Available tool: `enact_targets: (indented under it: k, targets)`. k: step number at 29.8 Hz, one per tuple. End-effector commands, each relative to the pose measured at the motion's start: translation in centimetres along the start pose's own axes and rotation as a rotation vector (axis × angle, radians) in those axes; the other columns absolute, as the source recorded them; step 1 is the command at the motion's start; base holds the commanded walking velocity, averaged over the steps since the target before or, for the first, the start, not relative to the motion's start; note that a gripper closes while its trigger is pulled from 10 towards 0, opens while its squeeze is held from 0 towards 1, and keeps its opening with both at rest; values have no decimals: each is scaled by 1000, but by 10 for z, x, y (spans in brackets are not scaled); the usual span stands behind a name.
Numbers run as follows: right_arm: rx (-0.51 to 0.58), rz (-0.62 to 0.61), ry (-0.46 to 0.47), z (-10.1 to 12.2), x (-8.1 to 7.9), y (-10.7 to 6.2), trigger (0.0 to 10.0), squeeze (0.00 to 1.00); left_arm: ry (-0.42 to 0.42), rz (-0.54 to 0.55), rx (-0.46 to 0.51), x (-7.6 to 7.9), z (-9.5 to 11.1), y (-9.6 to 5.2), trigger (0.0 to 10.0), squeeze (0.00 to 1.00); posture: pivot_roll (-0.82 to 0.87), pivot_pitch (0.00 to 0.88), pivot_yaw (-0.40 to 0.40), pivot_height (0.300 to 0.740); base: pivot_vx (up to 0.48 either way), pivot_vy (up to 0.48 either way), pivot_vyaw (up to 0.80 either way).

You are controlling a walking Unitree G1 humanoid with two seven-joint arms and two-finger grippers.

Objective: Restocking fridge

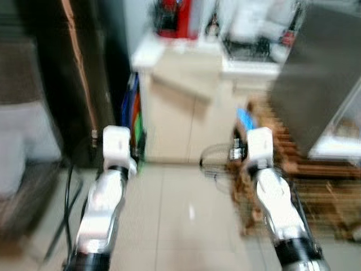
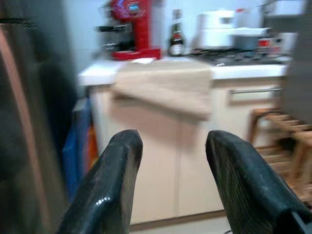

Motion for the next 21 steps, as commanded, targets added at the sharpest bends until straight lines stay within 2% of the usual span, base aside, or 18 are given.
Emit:
enact_targets:
  k: [1, 4, 10, 14, 21]
  targets:
    - [1, -27, -5, 0, 9, 0, 0, 0, -12, -22, 0, 8, -1, 1, 10000, 0, -110, 0, 16, 740, 341, -334, 0]
    - [3, -24, -3, 1, 8, 1, 0, 0, -21, -30, 7, 9, 0, 3, 10000, 0, -110, 0, 15, 740, 340, -335, 0]
    - [9, -15, -5, 3, 8, 3, 0, 0, -41, -125, 49, 29, 8, -1, 10000, 0, -107, 0, 10, 740, 329, -346, 0]
    - [8, 4, -8, 3, 5, 3, 0, 0, -52, -144, 64, 33, 10, -2, 10000, 0, -106, 0, 7, 740, 297, -374, 0]
    - [43, 27, -5, 10, 0, 2, 0, 0, -64, -140, 72, 32, 12, 0, 10000, 0, -112, 0, 9, 740, 48, -48, -602]
Point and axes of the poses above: a point about 5 cm out from each wrist's last joint towards the gripper, its own y axis pointing out of the wrist towards the gripper, its own z axis along the axis of the wrist's last joint, x = y × z, the point moved 6 cm from there along y, pointing out of the wrist towards the gripper, and after that the axes turned 8 degrees about -y, right-handed, at the moved point
